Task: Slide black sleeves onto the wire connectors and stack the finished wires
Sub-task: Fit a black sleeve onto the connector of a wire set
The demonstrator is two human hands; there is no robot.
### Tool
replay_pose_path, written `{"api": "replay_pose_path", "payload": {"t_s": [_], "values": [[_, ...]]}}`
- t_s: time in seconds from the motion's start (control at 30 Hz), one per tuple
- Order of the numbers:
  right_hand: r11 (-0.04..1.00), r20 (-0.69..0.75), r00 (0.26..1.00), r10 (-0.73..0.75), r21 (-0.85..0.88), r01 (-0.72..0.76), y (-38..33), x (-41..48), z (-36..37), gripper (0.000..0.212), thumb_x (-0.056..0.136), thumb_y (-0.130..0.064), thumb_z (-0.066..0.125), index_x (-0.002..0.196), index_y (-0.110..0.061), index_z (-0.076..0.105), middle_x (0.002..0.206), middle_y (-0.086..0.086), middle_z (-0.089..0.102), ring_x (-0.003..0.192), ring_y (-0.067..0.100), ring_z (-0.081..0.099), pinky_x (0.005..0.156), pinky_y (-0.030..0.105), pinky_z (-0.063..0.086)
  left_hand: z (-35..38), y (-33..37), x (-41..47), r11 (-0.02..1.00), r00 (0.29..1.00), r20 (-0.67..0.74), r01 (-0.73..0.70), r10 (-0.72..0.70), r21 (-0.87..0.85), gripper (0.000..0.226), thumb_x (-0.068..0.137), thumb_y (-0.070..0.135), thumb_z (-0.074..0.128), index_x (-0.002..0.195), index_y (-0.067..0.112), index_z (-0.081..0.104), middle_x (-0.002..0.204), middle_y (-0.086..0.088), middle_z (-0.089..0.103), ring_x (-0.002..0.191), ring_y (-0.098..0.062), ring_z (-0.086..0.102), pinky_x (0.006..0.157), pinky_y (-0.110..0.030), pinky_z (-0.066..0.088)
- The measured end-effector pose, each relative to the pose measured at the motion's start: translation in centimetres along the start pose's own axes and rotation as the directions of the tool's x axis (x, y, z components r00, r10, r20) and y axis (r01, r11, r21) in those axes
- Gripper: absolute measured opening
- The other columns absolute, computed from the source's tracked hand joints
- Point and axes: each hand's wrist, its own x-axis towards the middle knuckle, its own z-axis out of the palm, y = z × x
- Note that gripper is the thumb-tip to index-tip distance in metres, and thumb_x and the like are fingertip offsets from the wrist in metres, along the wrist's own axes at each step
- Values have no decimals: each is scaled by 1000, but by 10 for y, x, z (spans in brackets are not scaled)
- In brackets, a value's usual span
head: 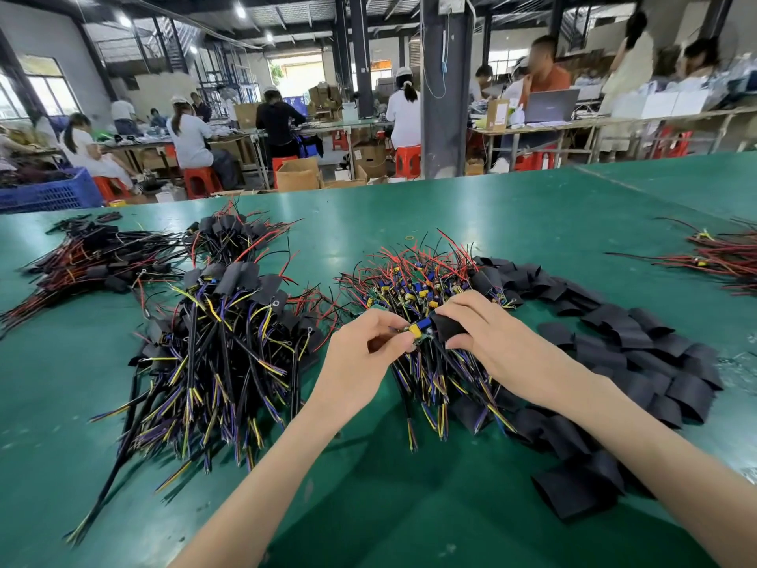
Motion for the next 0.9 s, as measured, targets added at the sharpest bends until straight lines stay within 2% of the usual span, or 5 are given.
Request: {"api": "replay_pose_path", "payload": {"t_s": [0.2, 0.27, 0.43, 0.63, 0.9], "values": [[998, -26, 1000, -13, 57, 15, -9, -1, -7, 47, 93, -31, 38, 120, 5, 54, 116, 14, 55, 102, 30, 57, 87, 42, 49, -2, 2, -2, 1000, 999, 35, -17, 16, 25, 16, 85, 7, 67, 85, 23, 63, 80, -1, 72, 72, -6, 62, 72, -17, 45], [999, -11, 999, -36, 40, 36, -11, -1, -8, 37, 91, -22, 50, 113, 7, 58, 111, 14, 59, 101, 29, 59, 87, 38, 47, -3, 3, -1, 996, 999, 28, -47, 45, 77, 20, 84, 9, 69, 82, 28, 63, 77, 1, 72, 69, -6, 60, 69, -17, 43], [950, -42, 999, 8, 311, 5, -4, -1, -8, 34, 92, -17, 55, 122, -1, 55, 116, 8, 53, 103, 20, 54, 92, 26, 38, -4, 3, -1, 985, 996, 41, -86, 81, 152, 23, 81, 9, 72, 79, 31, 65, 75, 4, 71, 66, -8, 59, 67, -16, 43], [927, -8, 1000, -4, 376, 7, -6, -3, -9, 30, 91, -13, 57, 119, -1, 58, 111, 8, 56, 101, 17, 53, 91, 20, 36, -4, 3, 0, 983, 996, 61, -67, 58, 169, 17, 78, 7, 74, 80, 22, 69, 70, 11, 69, 66, -4, 61, 70, -15, 44], [983, -97, 994, -41, 171, 58, -13, -4, -3, 36, 90, -20, 59, 120, 1, 58, 114, 13, 57, 92, 32, 60, 84, 45, 49, -8, 4, 1, 989, 999, 43, -24, 18, 144, 20, 77, 11, 76, 76, 29, 68, 61, 18, 66, 61, 3, 57, 64, -6, 40]]}}
